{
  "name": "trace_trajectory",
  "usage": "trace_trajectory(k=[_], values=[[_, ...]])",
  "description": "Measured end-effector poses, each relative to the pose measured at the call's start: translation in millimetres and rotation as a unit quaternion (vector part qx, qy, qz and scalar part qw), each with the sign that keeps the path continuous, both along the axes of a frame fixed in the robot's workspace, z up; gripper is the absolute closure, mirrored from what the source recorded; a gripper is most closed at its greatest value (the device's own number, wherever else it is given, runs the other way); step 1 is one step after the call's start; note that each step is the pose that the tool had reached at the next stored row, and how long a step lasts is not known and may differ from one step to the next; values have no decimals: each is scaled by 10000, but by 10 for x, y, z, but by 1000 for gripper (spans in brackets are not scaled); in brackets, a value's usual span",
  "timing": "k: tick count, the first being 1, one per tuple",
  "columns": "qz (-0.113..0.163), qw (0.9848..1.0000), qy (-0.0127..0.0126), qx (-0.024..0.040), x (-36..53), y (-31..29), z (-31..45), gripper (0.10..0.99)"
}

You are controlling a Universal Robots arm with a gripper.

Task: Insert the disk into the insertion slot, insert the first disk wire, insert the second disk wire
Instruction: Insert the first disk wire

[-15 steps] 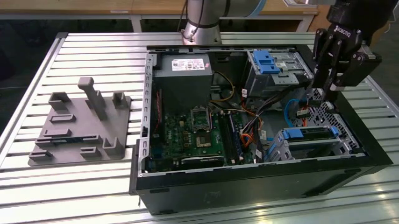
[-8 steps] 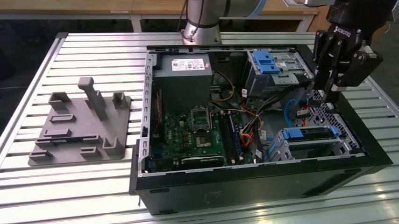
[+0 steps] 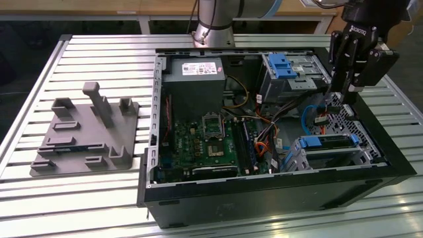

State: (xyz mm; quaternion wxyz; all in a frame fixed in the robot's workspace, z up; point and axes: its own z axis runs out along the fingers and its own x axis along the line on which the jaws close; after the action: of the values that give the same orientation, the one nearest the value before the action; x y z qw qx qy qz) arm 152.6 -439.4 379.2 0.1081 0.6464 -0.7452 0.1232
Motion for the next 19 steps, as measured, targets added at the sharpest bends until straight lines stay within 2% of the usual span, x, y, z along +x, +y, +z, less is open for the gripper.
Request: trace_trajectory(k=[2, 4, 8, 15, 19], values=[[0, 10000, 17, -70, 9, 1, -9, 588], [-1, 9999, 22, -103, 11, 0, -28, 588], [0, 9999, 23, -112, 11, 0, -97, 588], [-1, 9999, 23, -115, 44, 0, -138, 588], [-96, 9998, 25, -185, 64, 2, -165, 588]])
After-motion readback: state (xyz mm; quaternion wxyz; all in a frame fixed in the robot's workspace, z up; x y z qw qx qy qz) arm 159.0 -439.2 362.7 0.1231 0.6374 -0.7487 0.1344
